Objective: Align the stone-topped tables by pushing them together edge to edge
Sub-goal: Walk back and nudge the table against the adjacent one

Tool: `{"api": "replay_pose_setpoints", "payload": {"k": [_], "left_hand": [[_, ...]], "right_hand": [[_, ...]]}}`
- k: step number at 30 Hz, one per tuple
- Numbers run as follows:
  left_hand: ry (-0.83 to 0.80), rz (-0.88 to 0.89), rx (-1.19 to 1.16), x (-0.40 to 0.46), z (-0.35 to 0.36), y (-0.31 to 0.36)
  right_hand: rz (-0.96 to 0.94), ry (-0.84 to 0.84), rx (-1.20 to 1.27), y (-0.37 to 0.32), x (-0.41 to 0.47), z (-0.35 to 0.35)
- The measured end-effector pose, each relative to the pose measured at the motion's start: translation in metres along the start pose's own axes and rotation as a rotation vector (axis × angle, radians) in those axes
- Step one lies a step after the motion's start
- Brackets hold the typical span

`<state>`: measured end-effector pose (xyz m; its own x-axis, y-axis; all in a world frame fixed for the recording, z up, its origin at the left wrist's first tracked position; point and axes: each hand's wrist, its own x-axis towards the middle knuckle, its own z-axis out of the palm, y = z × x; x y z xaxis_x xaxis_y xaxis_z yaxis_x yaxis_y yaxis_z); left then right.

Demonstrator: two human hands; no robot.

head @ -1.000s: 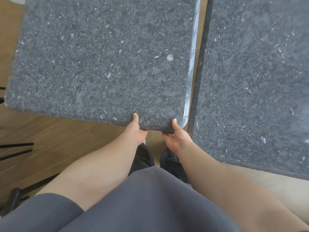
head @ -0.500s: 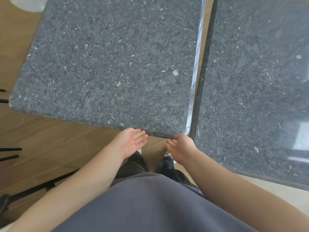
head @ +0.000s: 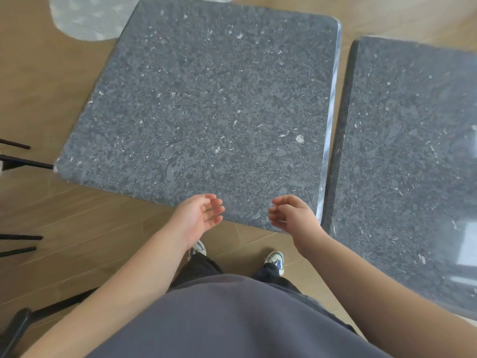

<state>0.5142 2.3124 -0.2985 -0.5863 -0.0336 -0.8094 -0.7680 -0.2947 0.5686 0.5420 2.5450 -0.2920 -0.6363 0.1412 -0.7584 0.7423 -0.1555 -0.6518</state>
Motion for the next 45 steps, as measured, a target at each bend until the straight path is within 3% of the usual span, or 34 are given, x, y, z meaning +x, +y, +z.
{"api": "replay_pose_setpoints", "payload": {"k": [6, 13, 20, 34, 45], "left_hand": [[0.041, 0.167, 0.202, 0.010, -0.086, 0.051], [0.100, 0.273, 0.163, 0.010, -0.236, 0.136], [0.299, 0.422, 0.110, -0.007, -0.352, 0.196], [0.479, 0.602, 0.111, -0.030, -0.411, 0.276], [0.435, 0.619, 0.066, 0.018, -0.457, 0.342]], "right_hand": [[-0.116, -0.021, -0.112, -0.022, -0.005, 0.085], [-0.272, -0.019, -0.199, -0.054, -0.012, 0.241], [-0.471, -0.200, -0.273, -0.090, -0.026, 0.377], [-0.621, -0.600, -0.305, -0.154, -0.003, 0.507], [-0.620, -0.576, -0.330, -0.191, 0.033, 0.590]]}}
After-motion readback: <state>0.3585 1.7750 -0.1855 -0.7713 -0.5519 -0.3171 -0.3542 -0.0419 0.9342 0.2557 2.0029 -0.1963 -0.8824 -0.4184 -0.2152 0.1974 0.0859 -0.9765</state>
